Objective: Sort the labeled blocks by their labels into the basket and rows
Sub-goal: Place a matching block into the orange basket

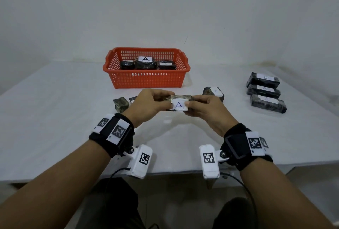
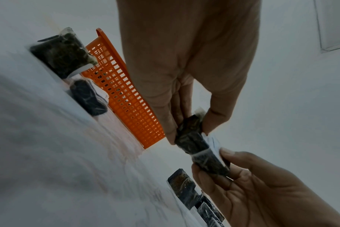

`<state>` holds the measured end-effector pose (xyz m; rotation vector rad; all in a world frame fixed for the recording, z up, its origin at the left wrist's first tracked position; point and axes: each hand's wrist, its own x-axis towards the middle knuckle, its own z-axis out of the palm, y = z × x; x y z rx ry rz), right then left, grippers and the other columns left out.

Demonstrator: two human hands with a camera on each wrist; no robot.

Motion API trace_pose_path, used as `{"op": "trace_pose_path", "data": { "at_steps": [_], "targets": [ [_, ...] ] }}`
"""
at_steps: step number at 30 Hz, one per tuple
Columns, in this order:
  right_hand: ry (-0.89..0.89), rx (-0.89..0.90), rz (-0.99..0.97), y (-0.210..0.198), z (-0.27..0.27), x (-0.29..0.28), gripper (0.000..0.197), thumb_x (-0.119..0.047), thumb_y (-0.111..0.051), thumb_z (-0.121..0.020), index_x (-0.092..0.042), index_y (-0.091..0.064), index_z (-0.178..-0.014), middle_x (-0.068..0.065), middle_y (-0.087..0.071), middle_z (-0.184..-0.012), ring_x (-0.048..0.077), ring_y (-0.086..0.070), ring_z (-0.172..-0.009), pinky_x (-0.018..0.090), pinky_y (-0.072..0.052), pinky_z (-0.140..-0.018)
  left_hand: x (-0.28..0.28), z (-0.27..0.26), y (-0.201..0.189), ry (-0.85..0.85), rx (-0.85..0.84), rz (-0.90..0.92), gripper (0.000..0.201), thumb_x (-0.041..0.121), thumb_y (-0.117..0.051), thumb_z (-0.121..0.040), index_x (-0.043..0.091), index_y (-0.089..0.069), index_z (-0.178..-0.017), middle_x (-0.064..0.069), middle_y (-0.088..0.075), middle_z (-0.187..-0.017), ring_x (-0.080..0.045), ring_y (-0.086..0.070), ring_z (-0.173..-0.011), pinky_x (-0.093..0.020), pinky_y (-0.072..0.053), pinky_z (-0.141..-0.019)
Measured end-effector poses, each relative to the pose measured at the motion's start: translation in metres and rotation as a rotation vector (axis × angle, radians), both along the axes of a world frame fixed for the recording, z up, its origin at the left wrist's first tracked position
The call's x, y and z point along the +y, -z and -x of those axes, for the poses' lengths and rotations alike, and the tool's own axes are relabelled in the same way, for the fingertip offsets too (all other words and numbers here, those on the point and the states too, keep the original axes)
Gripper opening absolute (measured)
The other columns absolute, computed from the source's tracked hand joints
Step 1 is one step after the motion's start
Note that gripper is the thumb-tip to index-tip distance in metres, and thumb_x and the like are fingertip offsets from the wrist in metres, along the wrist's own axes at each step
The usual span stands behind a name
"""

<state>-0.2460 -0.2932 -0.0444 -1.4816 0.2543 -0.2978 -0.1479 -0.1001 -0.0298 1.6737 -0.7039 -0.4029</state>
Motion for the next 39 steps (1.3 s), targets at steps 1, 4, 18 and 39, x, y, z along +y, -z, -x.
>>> {"op": "trace_pose_path", "data": {
  "at_steps": [1, 4, 18, 39],
  "targets": [
    [0.007, -0.006, 0.014, 0.0, 0.0, 0.0, 0.027, -0.002, -0.073, -0.092, 0.011, -0.069, -0.115, 0.025, -0.075, -0.11, 0.032, -0.074, -0.1, 0.038, -0.061, -0.093, 0.0, 0.0, 0.0, 0.005, 0.0, 0.002, 0.038, 0.001, -0.075, -0.09, 0.004, -0.071, -0.127, -0.008, -0.078, -0.114, -0.022, -0.075, -0.105, -0.02, -0.059, -0.086],
    [0.032, -0.028, 0.018, -0.002, 0.002, -0.004, 0.024, -0.003, -0.071, -0.093, 0.01, -0.071, -0.113, 0.021, -0.077, -0.106, 0.028, -0.075, -0.097, 0.035, -0.062, -0.091, -0.001, 0.001, -0.001, 0.046, 0.031, 0.013, 0.039, 0.008, -0.076, -0.091, 0.008, -0.07, -0.129, -0.005, -0.078, -0.115, -0.018, -0.076, -0.103, -0.022, -0.058, -0.088],
    [-0.036, 0.029, -0.012, -0.007, 0.009, -0.001, 0.037, -0.002, -0.08, -0.085, 0.001, -0.068, -0.12, 0.019, -0.077, -0.11, 0.033, -0.074, -0.099, 0.039, -0.061, -0.095, -0.001, 0.005, -0.002, -0.002, -0.047, 0.041, 0.039, -0.003, -0.08, -0.085, 0.007, -0.073, -0.122, -0.008, -0.078, -0.112, -0.019, -0.076, -0.102, -0.021, -0.059, -0.085],
    [0.014, 0.001, -0.073, -0.01, 0.008, 0.008, 0.019, 0.004, -0.064, -0.095, 0.008, -0.068, -0.112, 0.025, -0.074, -0.105, 0.032, -0.073, -0.093, 0.04, -0.062, -0.09, -0.002, 0.004, 0.006, -0.043, 0.131, 0.059, 0.023, 0.004, -0.067, -0.095, -0.004, -0.072, -0.117, -0.018, -0.077, -0.112, -0.034, -0.075, -0.106, -0.038, -0.061, -0.096]
  ]
}}
